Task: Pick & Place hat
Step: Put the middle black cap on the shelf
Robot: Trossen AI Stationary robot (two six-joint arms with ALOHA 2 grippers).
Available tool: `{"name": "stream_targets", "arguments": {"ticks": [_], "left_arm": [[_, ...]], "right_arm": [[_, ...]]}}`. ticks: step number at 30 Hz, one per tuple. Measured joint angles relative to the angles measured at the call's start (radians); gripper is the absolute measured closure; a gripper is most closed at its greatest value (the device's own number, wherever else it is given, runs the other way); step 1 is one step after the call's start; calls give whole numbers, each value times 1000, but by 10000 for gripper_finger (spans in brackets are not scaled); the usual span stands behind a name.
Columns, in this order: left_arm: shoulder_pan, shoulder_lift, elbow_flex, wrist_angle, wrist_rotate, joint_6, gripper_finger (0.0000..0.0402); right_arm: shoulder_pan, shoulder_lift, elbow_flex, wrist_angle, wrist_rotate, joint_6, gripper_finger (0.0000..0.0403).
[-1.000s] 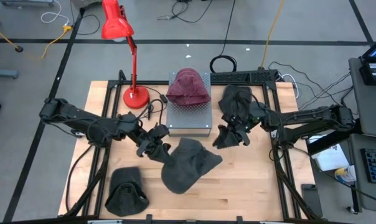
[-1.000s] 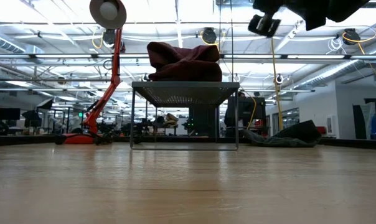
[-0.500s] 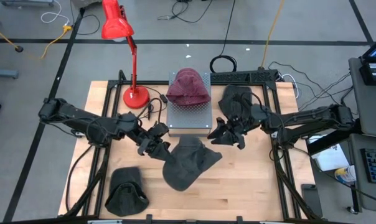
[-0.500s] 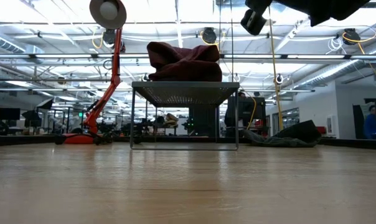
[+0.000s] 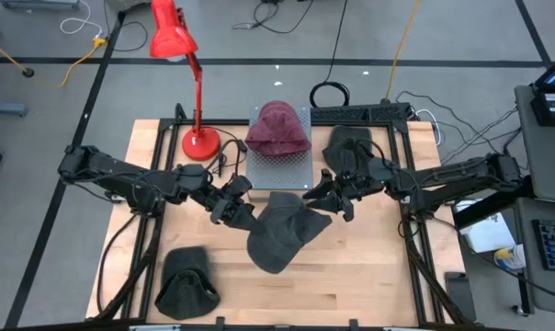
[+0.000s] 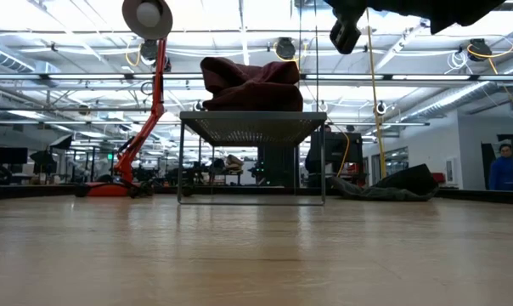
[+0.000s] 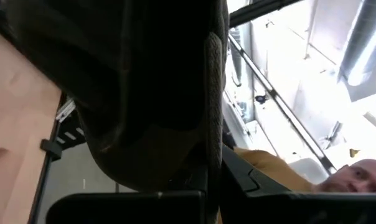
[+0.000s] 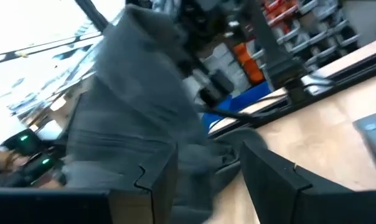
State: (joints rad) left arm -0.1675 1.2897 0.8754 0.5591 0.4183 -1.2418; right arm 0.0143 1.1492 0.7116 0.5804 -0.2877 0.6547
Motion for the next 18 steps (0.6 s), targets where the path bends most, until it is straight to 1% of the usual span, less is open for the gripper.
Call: {"name": "stream_targets", "arguments": {"ticks": [4,11,16,18], "left_arm": [[1,2,14,-44,1,29,394],[26,0,25,-47,0,40,394],[30,0,25,-69,4,43,394],[31,0,25,-70,3,43,394]], "right_arm": [[2,6,0,6,-2,1,239],[21,52,0,41,-29,15,239],[26,77,0,106,-2,16,240],[26,76,0,125,-1,18,246]]}}
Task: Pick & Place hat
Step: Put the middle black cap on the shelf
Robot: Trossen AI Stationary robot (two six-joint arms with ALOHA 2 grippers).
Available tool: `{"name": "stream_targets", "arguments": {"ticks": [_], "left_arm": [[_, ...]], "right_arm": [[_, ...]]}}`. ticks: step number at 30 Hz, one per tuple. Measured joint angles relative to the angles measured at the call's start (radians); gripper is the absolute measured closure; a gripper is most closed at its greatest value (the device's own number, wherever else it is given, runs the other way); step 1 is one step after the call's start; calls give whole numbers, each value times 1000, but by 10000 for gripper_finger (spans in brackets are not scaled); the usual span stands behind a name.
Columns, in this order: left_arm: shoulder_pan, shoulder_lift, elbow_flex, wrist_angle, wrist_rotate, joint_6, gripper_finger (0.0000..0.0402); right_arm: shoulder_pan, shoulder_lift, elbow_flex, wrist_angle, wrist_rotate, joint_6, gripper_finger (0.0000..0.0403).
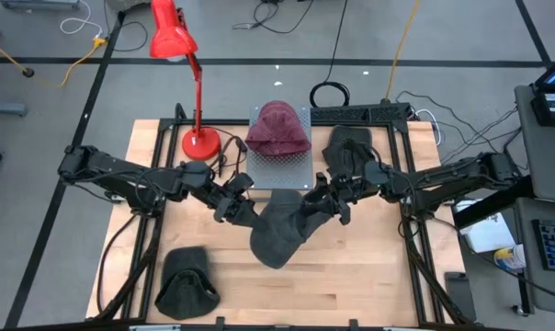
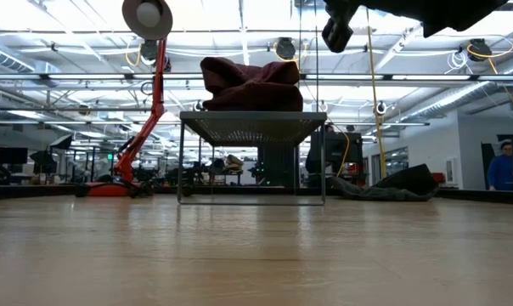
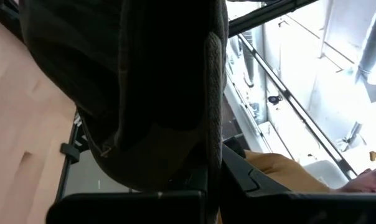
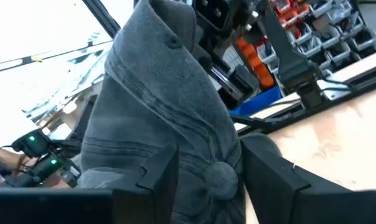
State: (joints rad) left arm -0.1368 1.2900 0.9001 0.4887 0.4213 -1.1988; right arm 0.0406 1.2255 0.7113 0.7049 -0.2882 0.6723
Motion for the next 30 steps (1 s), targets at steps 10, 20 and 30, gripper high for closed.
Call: {"name": "stream_targets", "arguments": {"ticks": [10,20,30], "left_arm": [[0,0,0,-2,2,-3,394],[2,0,-1,-146,13,-9,392],[13,0,-1,-173,-28,39,239]], "right_arm": [[0,-7,0,0,-202,225,368],[1,-117,0,37,-242,436,367],[1,-178,142,-213,-320,367,367]]}}
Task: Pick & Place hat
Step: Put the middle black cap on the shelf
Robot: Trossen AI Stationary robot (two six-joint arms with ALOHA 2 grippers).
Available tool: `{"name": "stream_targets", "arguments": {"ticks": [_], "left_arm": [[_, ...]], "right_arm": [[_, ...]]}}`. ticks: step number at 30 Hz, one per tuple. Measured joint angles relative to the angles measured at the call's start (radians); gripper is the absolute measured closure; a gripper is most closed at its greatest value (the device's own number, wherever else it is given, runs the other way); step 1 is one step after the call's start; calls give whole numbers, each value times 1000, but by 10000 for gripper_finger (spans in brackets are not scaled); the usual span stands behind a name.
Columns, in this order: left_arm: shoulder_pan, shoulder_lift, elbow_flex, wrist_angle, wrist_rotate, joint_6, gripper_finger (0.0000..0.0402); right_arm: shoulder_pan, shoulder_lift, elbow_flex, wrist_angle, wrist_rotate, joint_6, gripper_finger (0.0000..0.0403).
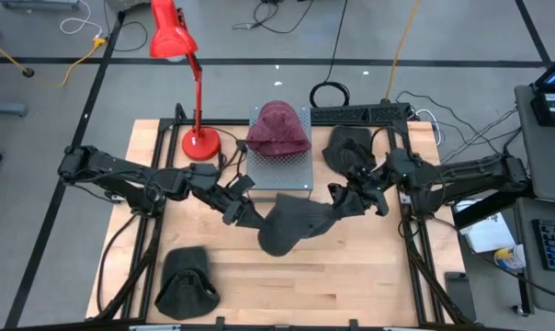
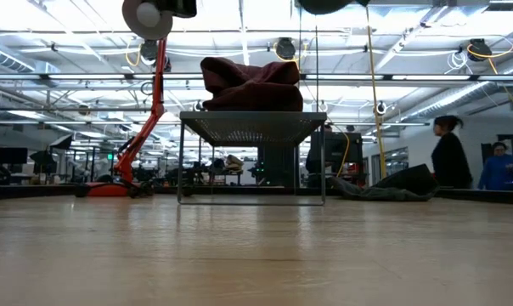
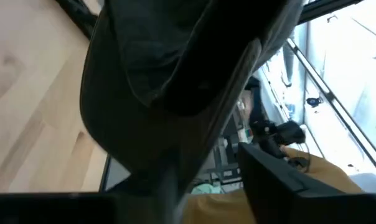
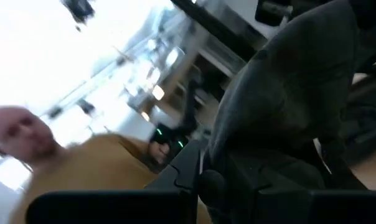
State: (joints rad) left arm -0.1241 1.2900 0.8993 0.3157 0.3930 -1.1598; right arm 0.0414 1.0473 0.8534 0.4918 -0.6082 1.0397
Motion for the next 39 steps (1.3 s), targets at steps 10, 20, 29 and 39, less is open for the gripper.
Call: {"name": "stream_targets", "arguments": {"ticks": [10,20,29,39], "left_arm": [[4,-22,-1,-10,23,-50,150],[2,-136,0,-280,-157,-17,147],[-58,-302,0,-314,-398,214,147],[-108,-440,0,-313,-507,388,147]], "right_arm": [[0,83,414,-754,33,-353,367],[0,221,638,-811,38,-444,367],[-6,356,730,-857,42,-487,367],[-21,512,962,-1111,206,-706,367]]}}
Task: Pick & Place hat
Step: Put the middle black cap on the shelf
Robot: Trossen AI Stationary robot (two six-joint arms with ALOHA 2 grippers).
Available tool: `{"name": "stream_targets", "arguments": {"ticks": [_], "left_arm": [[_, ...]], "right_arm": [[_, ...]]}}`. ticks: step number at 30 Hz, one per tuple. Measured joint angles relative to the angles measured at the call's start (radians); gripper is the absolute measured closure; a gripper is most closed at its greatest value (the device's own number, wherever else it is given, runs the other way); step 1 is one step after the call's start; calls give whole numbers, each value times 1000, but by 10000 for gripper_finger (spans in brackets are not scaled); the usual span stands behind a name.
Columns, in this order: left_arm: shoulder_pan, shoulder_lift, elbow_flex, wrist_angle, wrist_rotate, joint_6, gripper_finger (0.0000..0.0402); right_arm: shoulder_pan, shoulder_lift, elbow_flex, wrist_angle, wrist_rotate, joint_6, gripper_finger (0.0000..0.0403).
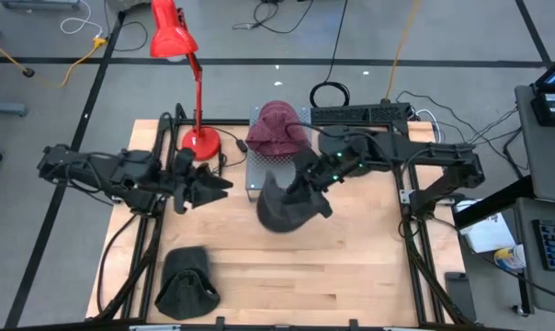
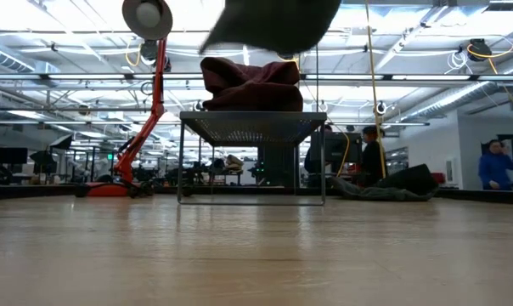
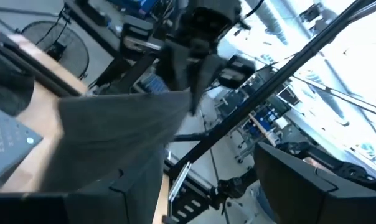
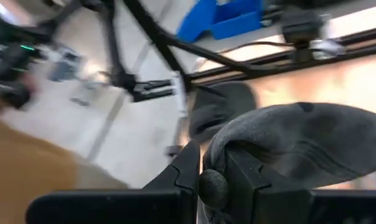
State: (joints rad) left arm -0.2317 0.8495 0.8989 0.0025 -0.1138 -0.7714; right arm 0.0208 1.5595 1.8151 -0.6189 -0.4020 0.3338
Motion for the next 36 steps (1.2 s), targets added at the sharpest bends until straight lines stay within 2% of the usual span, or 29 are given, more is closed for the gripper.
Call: {"name": "stream_targets", "arguments": {"ticks": [6,10,14,24,31,36], "left_arm": [[0,-41,0,0,-2,32,146],[0,-48,0,0,-2,42,147],[0,-50,0,0,1,56,147],[0,-50,0,0,9,61,147],[0,-50,0,1,11,59,147],[0,-50,0,1,10,57,147]], "right_arm": [[-1,86,159,-169,168,-160,367],[-11,126,240,-225,217,-265,367],[-36,140,261,-221,245,-362,367],[-130,167,260,-257,244,-560,367],[-171,198,259,-309,191,-575,366],[-173,191,261,-296,188,-661,363]]}}
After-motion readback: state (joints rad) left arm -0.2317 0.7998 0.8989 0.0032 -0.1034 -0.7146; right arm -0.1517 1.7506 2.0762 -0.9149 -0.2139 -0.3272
